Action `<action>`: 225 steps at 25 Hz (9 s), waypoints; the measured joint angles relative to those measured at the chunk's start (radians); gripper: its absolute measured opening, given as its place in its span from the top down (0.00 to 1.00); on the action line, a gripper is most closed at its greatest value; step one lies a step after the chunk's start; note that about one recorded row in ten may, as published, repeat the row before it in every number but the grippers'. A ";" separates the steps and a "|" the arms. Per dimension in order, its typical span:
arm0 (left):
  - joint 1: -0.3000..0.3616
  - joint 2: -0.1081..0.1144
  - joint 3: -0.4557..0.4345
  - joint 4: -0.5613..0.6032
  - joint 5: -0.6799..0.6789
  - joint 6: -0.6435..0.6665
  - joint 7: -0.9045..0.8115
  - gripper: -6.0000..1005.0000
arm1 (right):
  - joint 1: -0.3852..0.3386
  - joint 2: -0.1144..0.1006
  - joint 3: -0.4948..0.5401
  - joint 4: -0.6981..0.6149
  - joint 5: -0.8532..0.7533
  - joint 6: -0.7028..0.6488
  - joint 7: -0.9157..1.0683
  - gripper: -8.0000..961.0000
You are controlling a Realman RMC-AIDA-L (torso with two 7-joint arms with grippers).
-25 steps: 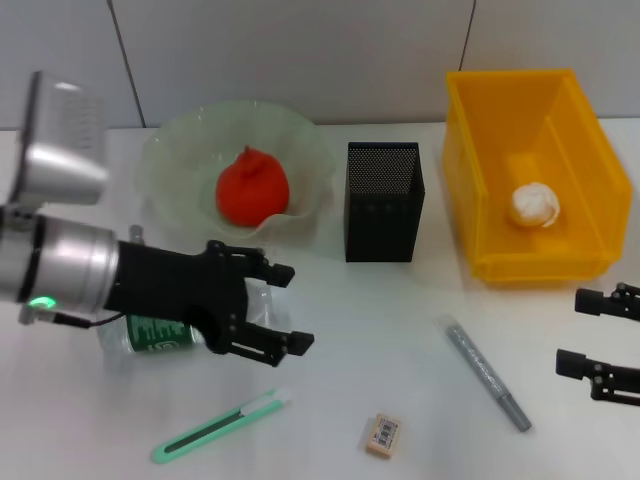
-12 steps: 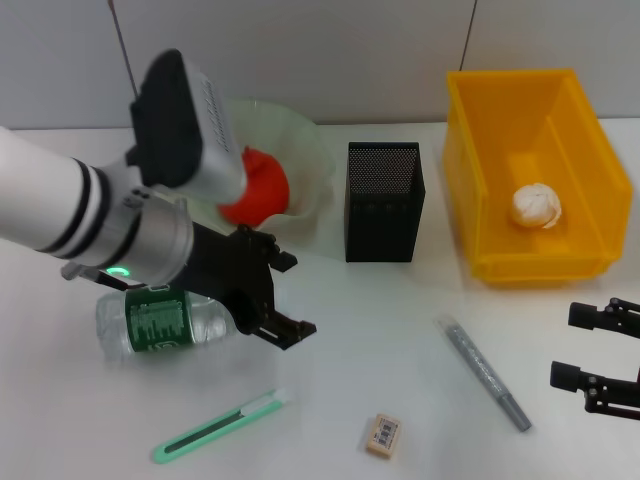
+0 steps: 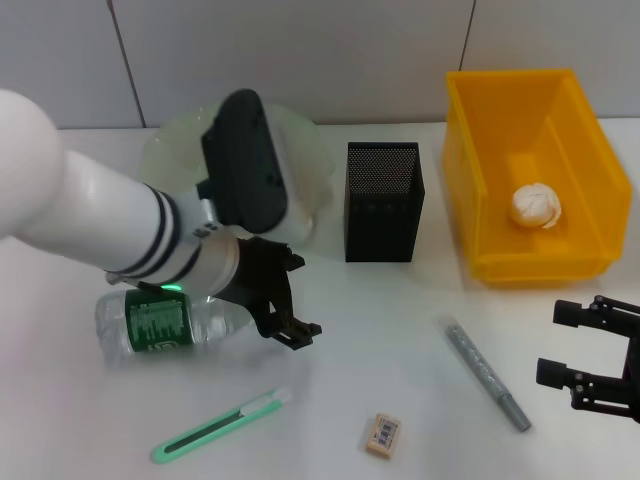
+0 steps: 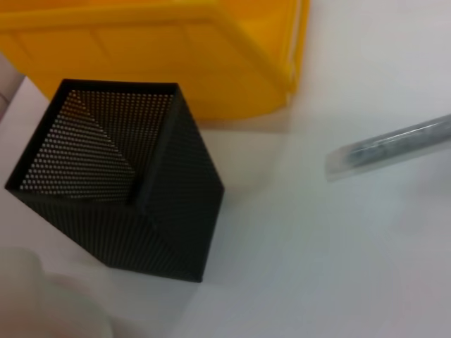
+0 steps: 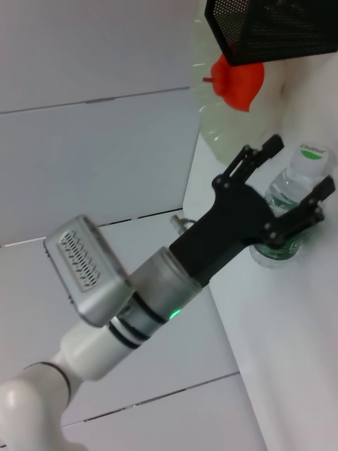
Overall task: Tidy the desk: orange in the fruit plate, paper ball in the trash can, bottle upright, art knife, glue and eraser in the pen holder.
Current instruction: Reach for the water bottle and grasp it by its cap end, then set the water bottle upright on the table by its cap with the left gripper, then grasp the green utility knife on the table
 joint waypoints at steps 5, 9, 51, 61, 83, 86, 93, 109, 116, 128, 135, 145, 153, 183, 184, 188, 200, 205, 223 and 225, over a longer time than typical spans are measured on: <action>-0.007 0.000 0.060 -0.005 0.088 -0.043 -0.064 0.14 | 0.009 -0.001 0.002 0.019 0.000 -0.001 -0.001 0.19; -0.011 0.000 0.068 -0.010 0.134 -0.043 -0.088 0.14 | 0.009 -0.001 0.002 0.021 0.000 -0.001 -0.001 0.19; -0.004 0.000 0.209 -0.014 0.301 -0.139 -0.204 0.56 | 0.049 -0.001 0.000 0.057 -0.011 0.007 0.001 0.19; 0.177 0.009 0.025 0.249 0.215 -0.035 -0.128 0.56 | 0.058 -0.001 0.002 0.058 -0.011 0.005 0.004 0.19; 0.319 0.009 -0.486 0.191 -0.437 0.115 0.153 0.56 | 0.088 -0.001 -0.009 0.096 -0.011 0.010 0.001 0.19; 0.317 0.009 -0.492 0.141 -0.493 0.095 0.182 0.56 | 0.096 -0.001 -0.009 0.102 -0.011 0.011 0.000 0.19; 0.317 0.010 -0.524 0.094 -0.565 0.076 0.213 0.56 | 0.107 -0.001 -0.008 0.107 -0.023 0.012 0.000 0.19; 0.301 0.012 -0.612 -0.082 -0.644 -0.015 0.328 0.56 | 0.130 -0.001 -0.011 0.125 -0.031 0.026 -0.001 0.19; 0.301 0.012 -0.621 -0.088 -0.644 -0.020 0.339 0.56 | 0.135 -0.001 -0.011 0.133 -0.042 0.044 -0.001 0.19; 0.315 0.012 -0.626 -0.092 -0.712 0.026 0.396 0.54 | 0.147 -0.001 -0.011 0.136 -0.054 0.061 -0.001 0.19; 0.313 0.012 -0.623 -0.100 -0.711 0.025 0.400 0.42 | 0.150 -0.001 -0.011 0.139 -0.063 0.062 -0.002 0.19; 0.325 0.015 -0.736 -0.088 -0.769 0.116 0.417 0.23 | 0.150 -0.001 -0.011 0.148 -0.063 0.061 -0.002 0.19; 0.328 0.025 -0.903 -0.191 -0.822 0.470 0.577 0.23 | 0.159 -0.001 -0.011 0.125 -0.067 0.046 0.025 0.19; 0.333 0.012 -0.787 -0.280 -0.565 0.517 0.674 0.24 | 0.098 -0.004 0.127 0.108 -0.246 -0.083 -0.106 0.19; 0.333 0.012 -0.787 -0.280 -0.565 0.517 0.674 0.24 | 0.098 -0.004 0.127 0.108 -0.246 -0.083 -0.106 0.19; 0.341 0.010 -0.754 -0.161 -0.491 0.507 0.600 0.25 | 0.109 -0.003 0.128 0.111 -0.246 -0.083 -0.095 0.19; 0.359 0.009 -0.427 0.277 -0.181 0.507 0.102 0.25 | 0.142 -0.004 0.125 0.105 -0.246 -0.082 -0.058 0.19; 0.371 0.006 -0.161 0.424 -0.006 0.428 -0.156 0.25 | 0.149 -0.004 0.124 0.102 -0.247 -0.077 -0.058 0.19; 0.361 0.006 0.135 0.462 0.253 0.384 -0.450 0.34 | 0.153 -0.005 0.131 0.104 -0.247 -0.070 -0.081 0.19; 0.343 0.006 0.135 0.456 0.253 0.408 -0.465 0.35 | 0.153 -0.005 0.131 0.104 -0.247 -0.069 -0.082 0.19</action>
